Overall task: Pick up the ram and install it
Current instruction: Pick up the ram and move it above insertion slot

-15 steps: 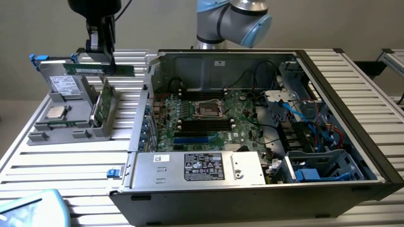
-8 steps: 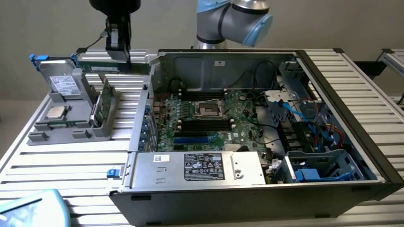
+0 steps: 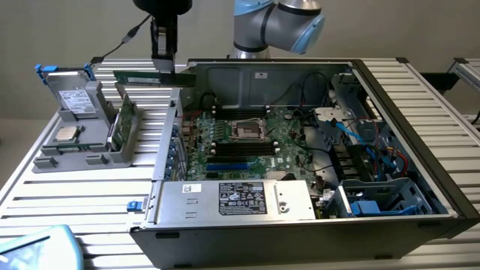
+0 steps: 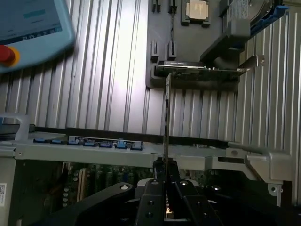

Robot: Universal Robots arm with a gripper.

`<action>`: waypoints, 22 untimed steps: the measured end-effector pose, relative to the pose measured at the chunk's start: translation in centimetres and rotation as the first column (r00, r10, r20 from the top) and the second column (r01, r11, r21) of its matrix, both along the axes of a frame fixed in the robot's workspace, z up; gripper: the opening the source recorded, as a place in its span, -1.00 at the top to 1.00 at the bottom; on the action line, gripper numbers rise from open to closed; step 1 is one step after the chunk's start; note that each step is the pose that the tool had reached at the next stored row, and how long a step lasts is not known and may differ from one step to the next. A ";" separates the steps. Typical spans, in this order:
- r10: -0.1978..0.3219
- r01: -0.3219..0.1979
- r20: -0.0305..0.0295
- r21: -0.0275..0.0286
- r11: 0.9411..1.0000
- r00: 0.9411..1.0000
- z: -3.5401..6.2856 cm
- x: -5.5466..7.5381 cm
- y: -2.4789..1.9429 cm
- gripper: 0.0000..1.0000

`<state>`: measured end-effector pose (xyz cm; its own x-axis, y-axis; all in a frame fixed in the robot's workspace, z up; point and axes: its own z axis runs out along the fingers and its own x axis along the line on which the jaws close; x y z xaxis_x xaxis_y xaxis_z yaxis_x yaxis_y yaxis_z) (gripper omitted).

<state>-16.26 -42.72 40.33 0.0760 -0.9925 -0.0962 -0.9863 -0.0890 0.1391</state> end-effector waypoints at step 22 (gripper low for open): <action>0.000 0.000 -0.008 0.013 1.000 1.000 -0.18 9.6 -0.72 0.73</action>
<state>-6.70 -43.44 40.15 0.0752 -0.9911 -0.1102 -0.9851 -0.0909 0.1457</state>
